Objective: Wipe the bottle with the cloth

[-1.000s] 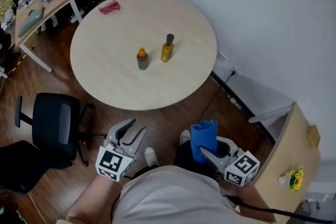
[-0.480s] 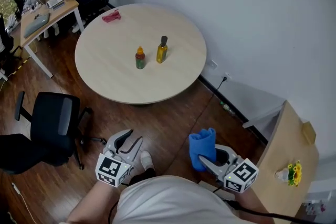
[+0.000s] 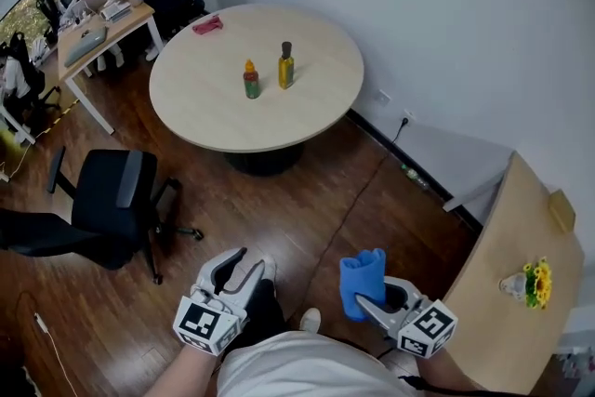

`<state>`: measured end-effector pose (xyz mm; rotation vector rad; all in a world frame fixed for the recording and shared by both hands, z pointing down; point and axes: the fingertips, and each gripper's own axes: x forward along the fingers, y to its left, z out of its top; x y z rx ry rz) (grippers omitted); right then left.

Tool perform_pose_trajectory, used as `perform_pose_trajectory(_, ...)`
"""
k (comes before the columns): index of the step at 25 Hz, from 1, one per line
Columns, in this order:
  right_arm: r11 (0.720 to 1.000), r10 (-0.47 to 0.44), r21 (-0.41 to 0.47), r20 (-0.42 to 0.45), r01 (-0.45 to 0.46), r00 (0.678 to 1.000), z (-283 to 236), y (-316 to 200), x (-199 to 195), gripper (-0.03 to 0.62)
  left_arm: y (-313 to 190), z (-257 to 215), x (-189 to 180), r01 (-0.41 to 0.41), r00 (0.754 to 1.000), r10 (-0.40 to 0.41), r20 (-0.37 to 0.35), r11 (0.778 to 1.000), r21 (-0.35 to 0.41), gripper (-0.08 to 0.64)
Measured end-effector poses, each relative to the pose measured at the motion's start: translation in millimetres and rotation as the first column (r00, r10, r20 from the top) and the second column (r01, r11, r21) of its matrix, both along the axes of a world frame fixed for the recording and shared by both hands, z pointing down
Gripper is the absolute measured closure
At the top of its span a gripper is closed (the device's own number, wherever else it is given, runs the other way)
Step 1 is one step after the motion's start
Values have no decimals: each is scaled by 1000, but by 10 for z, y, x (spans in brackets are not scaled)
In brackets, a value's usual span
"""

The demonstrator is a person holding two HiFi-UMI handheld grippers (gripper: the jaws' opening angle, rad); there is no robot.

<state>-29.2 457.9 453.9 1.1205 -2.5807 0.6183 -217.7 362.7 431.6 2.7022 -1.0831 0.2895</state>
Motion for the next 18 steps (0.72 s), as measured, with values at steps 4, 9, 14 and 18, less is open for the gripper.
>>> perform_pose_trajectory(4,1000,-17,13,-3,17,1000,-89,254,-20,437,318,2,89,-53,998,53,40,999,9,400)
perform_pose_trajectory(9,998,28,51,23,-29,999,-213,284,76,437,415,-68,325,-156,984,151,95,987,48,400)
perform_pose_trajectory(14,998,11,62,21,-12,1000,-204,366,77,437,445,-193,452,-141,989,138,61,989,49,400)
perform_pose_trajectory(18,998,4,55,16,-5,1000,-165,432,127,437,494,-203,484,-150,986,145,85,987,62,399)
